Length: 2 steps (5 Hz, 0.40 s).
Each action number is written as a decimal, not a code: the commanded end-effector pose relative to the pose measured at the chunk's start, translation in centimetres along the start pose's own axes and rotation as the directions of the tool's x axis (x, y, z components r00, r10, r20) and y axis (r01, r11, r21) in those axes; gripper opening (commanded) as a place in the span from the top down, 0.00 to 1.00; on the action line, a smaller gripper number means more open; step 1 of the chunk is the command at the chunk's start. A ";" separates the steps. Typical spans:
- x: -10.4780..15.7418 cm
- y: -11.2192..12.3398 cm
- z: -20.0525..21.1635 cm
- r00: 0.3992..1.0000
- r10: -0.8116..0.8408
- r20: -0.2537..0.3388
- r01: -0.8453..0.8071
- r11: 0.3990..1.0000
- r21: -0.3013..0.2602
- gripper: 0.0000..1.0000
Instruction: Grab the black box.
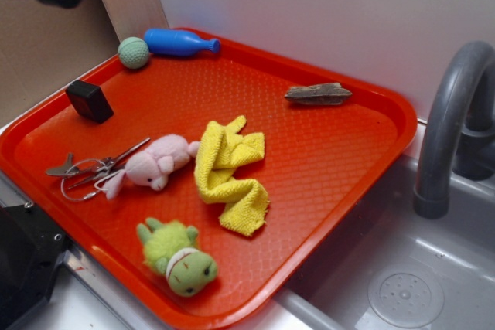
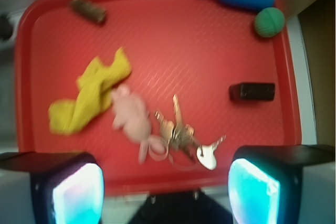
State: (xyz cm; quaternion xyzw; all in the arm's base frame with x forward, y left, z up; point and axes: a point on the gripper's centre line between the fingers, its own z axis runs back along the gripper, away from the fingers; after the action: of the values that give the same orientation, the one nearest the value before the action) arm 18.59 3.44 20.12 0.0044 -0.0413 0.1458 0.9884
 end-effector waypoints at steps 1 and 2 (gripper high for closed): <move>4.4 7.5 -6.3 0.868 0.486 0.104 -0.495 0.862 0.105 0.00; 1.0 10.0 -8.2 0.724 0.684 0.093 -0.690 0.712 0.135 0.00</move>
State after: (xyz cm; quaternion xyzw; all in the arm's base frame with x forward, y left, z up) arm 18.85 12.17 10.57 0.0695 -0.0191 0.4934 0.8668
